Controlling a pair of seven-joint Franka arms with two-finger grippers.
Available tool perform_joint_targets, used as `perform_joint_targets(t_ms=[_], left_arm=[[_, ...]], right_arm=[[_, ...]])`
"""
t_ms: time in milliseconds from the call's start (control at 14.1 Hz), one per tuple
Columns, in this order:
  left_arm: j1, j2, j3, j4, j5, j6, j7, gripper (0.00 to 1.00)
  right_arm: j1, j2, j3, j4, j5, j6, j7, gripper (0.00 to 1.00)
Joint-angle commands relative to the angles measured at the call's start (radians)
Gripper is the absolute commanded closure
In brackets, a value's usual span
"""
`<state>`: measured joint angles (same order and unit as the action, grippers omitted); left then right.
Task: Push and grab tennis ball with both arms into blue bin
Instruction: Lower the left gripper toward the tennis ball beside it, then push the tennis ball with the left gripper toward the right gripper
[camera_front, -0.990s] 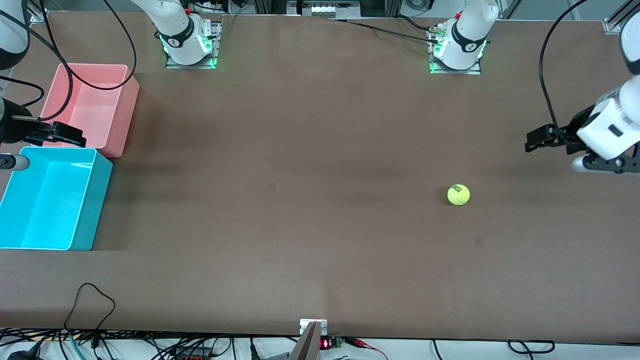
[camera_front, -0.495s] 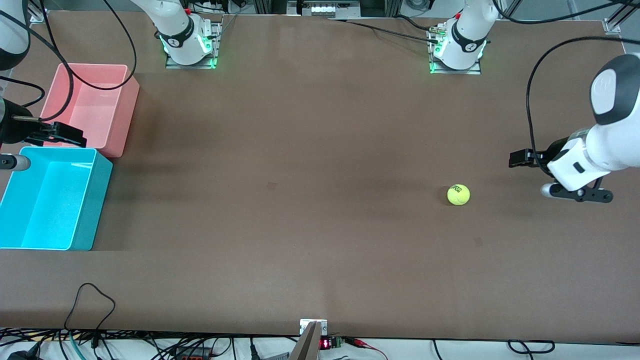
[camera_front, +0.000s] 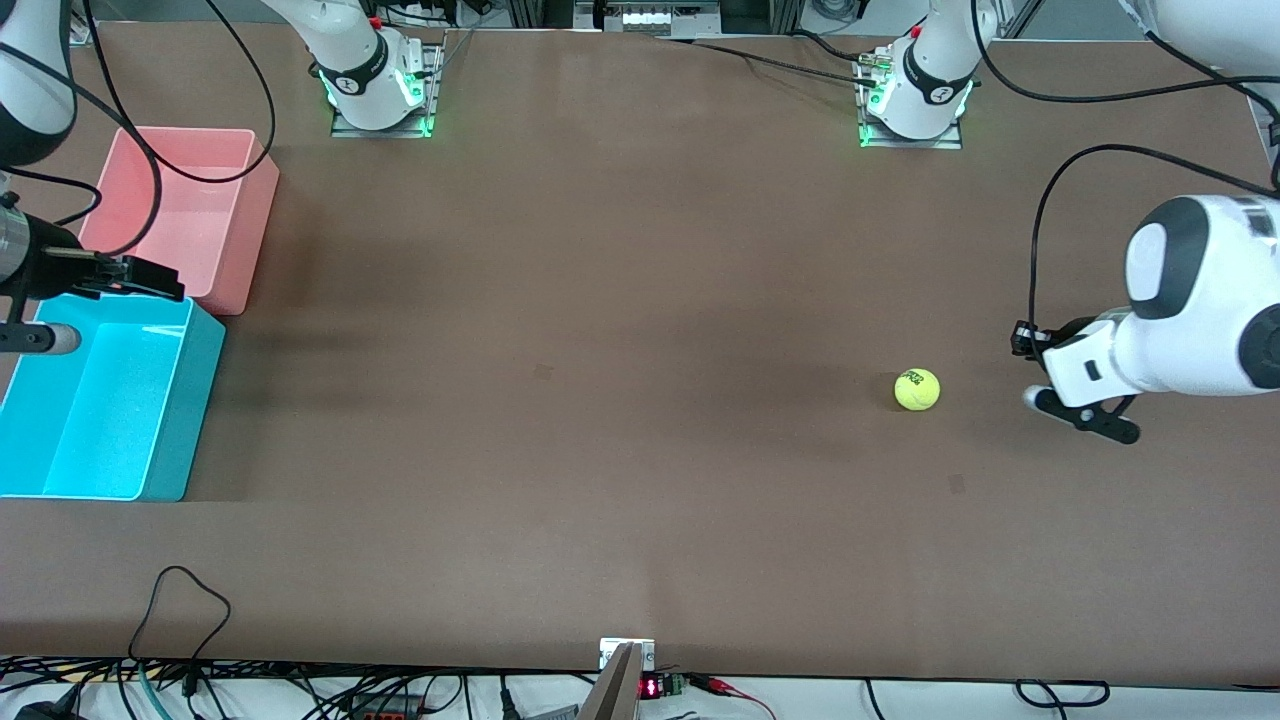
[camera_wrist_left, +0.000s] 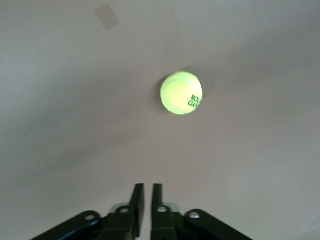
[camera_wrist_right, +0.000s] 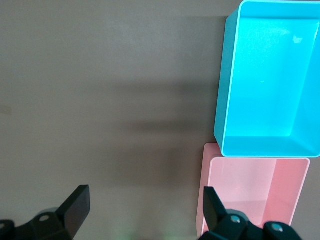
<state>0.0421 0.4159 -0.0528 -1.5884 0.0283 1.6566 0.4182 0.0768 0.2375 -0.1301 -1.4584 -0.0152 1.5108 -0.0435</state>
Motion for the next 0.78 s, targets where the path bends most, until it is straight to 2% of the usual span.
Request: perform_joint_targets(t_ms=[0,354,707], left_arm=[[0.002,0.033,-0.001,-0.030,0.027,0.027,0.223,1.00],[0.041,0.034,0.001,-0.198,0.056,0.276,0.665,1.00],[0.081,0.037,0.002,-0.338,0.077,0.556,0.887,1.00]], right_arm=[[0.000,0.025,0.003,0.010,0.015,-0.012,-0.009,0.00],[0.018,0.029,0.001,-0.002,0.014,-0.018,0.004,0.00],[0.017,0.020,0.000,-0.022,0.003,-0.041,0.005,0.00]])
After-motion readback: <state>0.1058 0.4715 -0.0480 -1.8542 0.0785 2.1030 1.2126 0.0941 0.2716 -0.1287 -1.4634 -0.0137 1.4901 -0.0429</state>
